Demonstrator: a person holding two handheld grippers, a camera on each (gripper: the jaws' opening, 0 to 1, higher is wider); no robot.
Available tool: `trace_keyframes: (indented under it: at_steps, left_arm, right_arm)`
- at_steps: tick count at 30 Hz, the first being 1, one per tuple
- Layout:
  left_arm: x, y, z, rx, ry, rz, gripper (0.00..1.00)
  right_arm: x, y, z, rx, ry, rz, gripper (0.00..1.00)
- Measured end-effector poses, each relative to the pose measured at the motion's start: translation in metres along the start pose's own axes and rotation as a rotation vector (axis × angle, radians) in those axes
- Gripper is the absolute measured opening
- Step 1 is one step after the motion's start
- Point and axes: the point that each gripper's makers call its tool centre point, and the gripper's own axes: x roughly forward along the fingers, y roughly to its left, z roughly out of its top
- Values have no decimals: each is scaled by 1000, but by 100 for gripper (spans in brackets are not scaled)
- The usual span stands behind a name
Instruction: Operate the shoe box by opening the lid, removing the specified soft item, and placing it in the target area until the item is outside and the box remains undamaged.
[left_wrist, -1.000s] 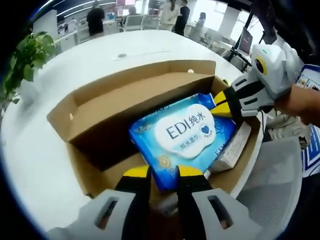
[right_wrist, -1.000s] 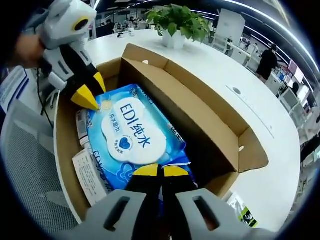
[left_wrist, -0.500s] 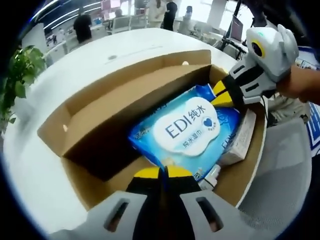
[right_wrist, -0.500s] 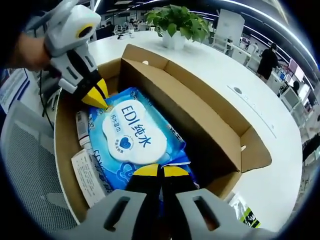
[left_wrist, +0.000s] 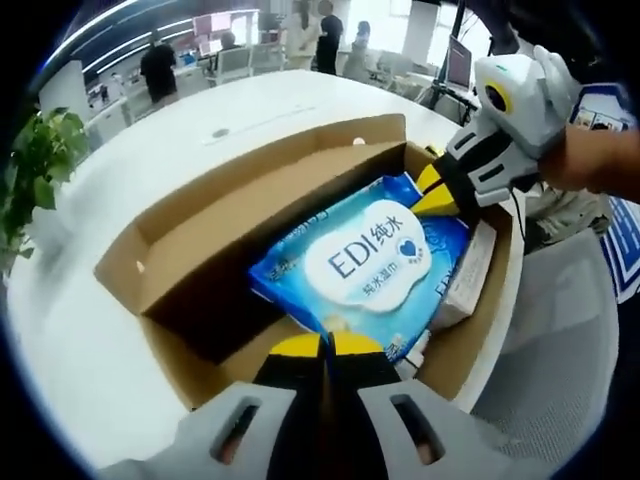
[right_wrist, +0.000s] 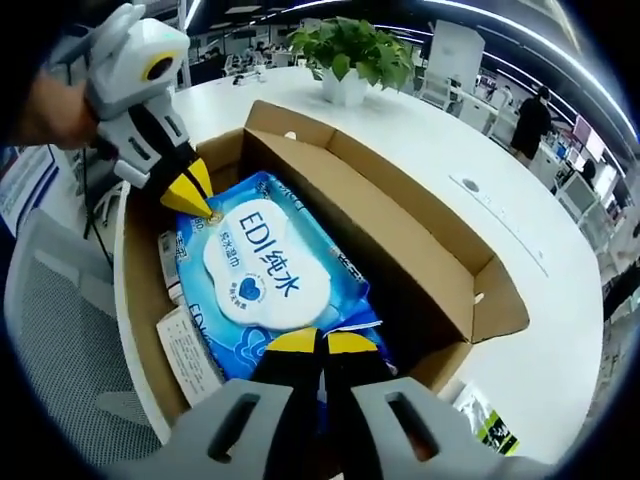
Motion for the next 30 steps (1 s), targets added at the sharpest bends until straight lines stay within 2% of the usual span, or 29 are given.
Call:
trace_keyframes:
  at_steps: [6, 17, 30]
  left_arm:
    - [-12, -5, 1, -3, -20, 1, 0]
    - [-33, -11, 19, 14, -68, 6, 0]
    - [-43, -29, 43, 54, -99, -10, 0]
  right_arm:
    - [-10, 5, 7, -11, -16, -3, 0]
    - [-35, 1, 25, -26, -55, -39, 0]
    - [-62, -11, 25, -12, -80, -88, 0]
